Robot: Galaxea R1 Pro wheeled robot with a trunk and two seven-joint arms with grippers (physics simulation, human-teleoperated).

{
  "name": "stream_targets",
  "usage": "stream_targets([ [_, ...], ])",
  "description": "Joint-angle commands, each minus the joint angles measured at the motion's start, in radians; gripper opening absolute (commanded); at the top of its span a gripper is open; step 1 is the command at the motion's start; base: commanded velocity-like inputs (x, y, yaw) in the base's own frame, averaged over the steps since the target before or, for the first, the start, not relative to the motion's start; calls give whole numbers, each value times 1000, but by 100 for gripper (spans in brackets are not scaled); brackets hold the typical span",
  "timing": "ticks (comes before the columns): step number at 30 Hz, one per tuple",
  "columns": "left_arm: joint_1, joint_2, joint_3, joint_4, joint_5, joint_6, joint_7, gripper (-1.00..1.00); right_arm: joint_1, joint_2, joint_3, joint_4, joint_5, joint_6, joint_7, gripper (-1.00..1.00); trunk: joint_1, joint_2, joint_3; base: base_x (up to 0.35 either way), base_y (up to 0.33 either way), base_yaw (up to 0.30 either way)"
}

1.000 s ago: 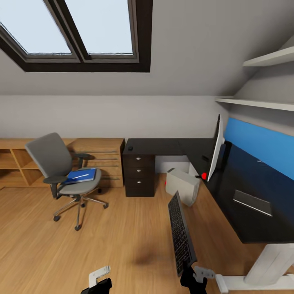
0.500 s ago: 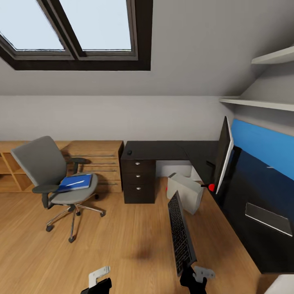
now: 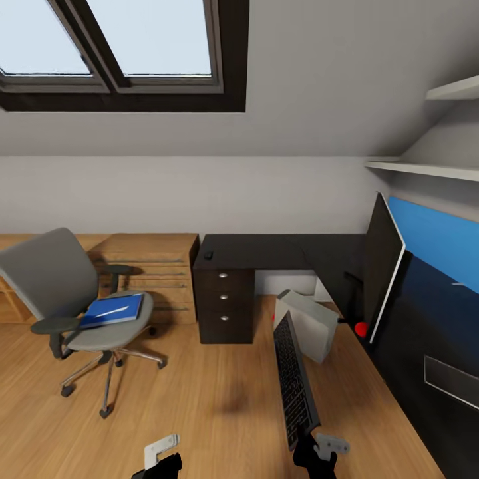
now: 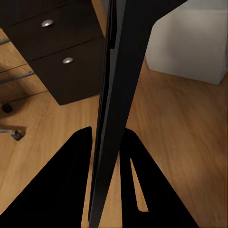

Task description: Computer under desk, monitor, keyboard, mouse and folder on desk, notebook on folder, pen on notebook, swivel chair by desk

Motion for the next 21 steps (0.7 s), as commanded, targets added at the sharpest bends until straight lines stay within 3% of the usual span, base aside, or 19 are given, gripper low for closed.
stream_targets([
  [1,-1,1,-7,0,10,-4,6,100,-1,0,1,1,-10,-3,12,-100,0,-1,-1,259,0,0],
  [16,-1,1,-7,0,10,-4,6,100,-1,0,1,1,-10,-2,12,-100,0,-1,-1,259,82,0],
  [21,-1,0,-8,0,10,-4,6,100,-1,-1,1,1,-10,-4,13,-100,0,-1,-1,68,10,0],
])
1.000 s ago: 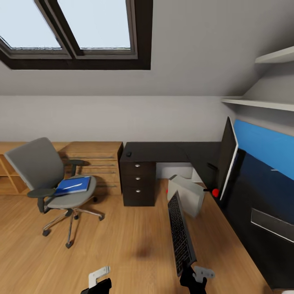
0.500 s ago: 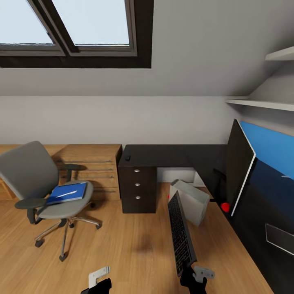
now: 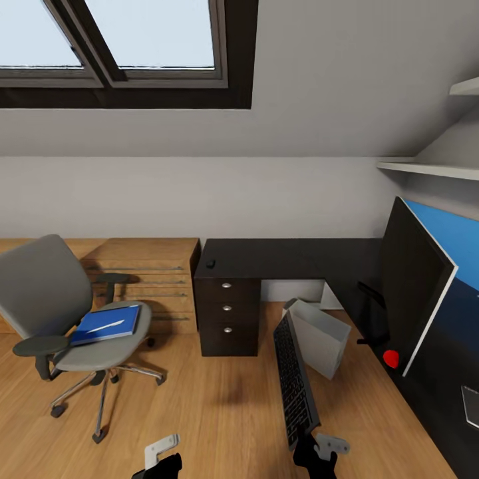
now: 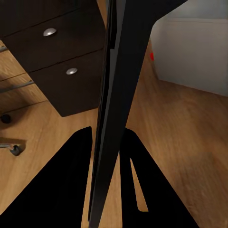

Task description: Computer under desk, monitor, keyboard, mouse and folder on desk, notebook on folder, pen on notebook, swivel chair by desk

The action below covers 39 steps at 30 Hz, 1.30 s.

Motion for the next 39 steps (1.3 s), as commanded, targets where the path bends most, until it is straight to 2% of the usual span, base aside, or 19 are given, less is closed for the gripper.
stream_targets([
  [1,-1,0,-7,0,10,-4,6,100,-1,0,-1,2,-12,-2,12,-100,0,-1,-1,12,2,0],
  [11,-1,-2,-7,0,9,-7,6,100,-1,1,-1,2,-13,-3,12,-100,0,-1,-1,2,0,0],
  [14,-1,-2,-7,0,9,-29,6,100,-1,1,-1,3,-13,-3,12,-100,0,-1,-1,0,0,0],
  [17,-1,-1,-7,5,10,-132,4,100,-1,2,-1,3,-13,-4,14,-100,0,-1,-1,0,0,0],
  [18,-1,-1,-7,24,5,-192,3,100,-1,3,0,3,-11,-6,16,-100,0,-1,-1,0,0,0],
  [19,-1,-1,-7,27,1,-200,3,100,-1,3,-1,2,-8,-8,16,-100,0,-1,-1,0,0,0],
  [31,-1,-1,-9,31,-10,-215,5,100,-1,2,0,-9,-6,-7,18,-100,0,-1,-1,0,0,0],
  [33,-1,-1,-9,30,-10,-213,6,100,-1,2,-1,-24,-8,-3,19,-100,0,-1,-1,0,0,0],
  [34,-1,-2,-11,25,-10,-211,7,100,-2,2,-2,-62,-11,0,19,-100,0,-1,-1,0,0,0],
  [36,-1,-8,-12,-28,-11,-195,8,100,-2,3,-4,-170,-16,43,17,-100,0,-1,-1,0,0,0],
  [37,-1,-10,-15,-71,-15,-172,9,100,-2,3,-5,-223,-18,91,17,-100,0,-1,-1,0,0,0],
  [39,-1,-11,-19,-181,-26,-89,10,100,-2,2,-7,-340,-34,238,15,-100,0,-1,-1,0,0,0],
])
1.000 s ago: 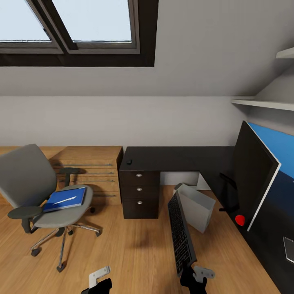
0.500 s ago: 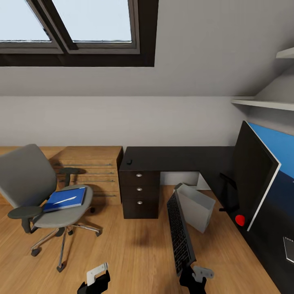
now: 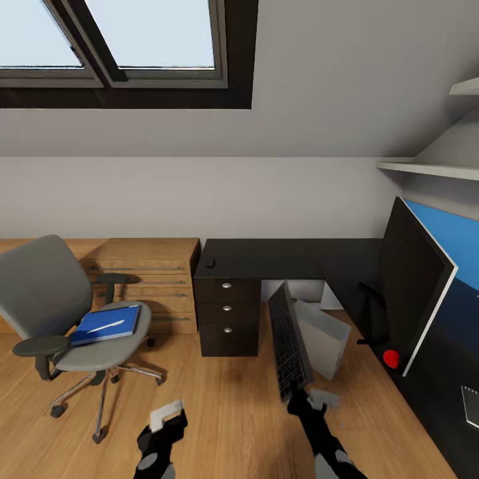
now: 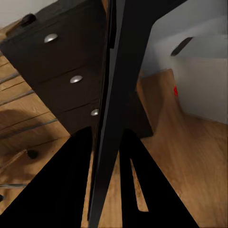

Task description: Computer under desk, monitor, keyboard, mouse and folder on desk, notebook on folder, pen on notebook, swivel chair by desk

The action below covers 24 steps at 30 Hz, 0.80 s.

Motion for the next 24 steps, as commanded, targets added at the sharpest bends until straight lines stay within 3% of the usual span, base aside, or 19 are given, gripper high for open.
stream_targets([
  [1,0,1,-6,-69,8,54,7,100,-1,0,-4,-64,-29,89,10,-100,0,-1,-1,0,0,0],
  [5,0,0,-6,-276,4,238,8,100,-4,0,-6,-238,-104,309,-8,-100,0,-1,-1,0,0,0],
  [10,0,-1,-9,-432,4,380,9,100,-16,0,-7,-349,-200,454,-44,-100,0,-1,-1,0,0,0],
  [11,0,-2,-9,-464,5,406,9,100,-26,-1,-7,-368,-234,489,-49,-100,0,-1,-1,0,0,0],
  [13,0,-3,-5,-523,6,443,9,100,-50,-2,-8,-405,-346,591,-54,-100,0,-1,-1,0,0,0],
  [14,0,-2,-1,-539,9,454,8,100,-59,-4,-12,-433,-493,698,-52,-100,0,-1,-1,0,0,0],
  [16,0,1,1,-527,8,456,7,100,-62,-5,-10,-442,-601,753,-50,-100,0,-1,-1,0,0,0],
  [19,0,5,11,-518,7,457,8,100,-63,-6,-10,-449,-671,782,-39,-100,0,-1,-1,0,0,0],
  [24,0,6,18,-511,7,456,11,100,-64,-7,-4,-450,-682,788,-17,-100,0,-1,-1,0,0,0],
])
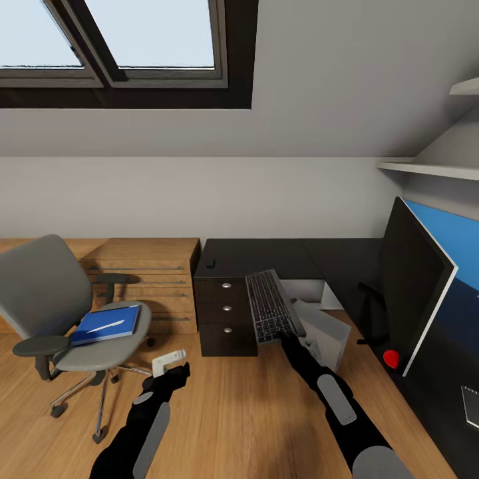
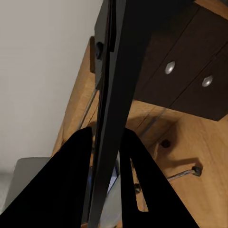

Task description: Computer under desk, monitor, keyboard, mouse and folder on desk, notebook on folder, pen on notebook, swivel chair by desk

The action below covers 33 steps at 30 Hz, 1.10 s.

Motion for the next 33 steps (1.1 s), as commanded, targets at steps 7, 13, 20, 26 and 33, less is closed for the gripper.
stream_targets([
  [7,-1,0,-2,22,10,2,10,100,0,15,6,27,-23,9,95,-100,0,-1,-1,0,0,0],
  [13,-1,0,0,23,10,2,10,100,0,23,8,78,-155,11,150,-100,0,-1,-1,199,69,0],
  [20,-1,0,0,24,10,2,10,100,-1,25,10,95,-172,20,153,-100,0,-1,-1,275,54,0],
  [26,-1,0,0,23,10,2,9,100,0,35,6,101,-195,20,154,-100,0,-1,-1,264,5,0],
  [33,-1,0,0,23,10,2,9,100,-1,37,7,104,-212,19,149,-100,0,-1,-1,315,0,0],
])
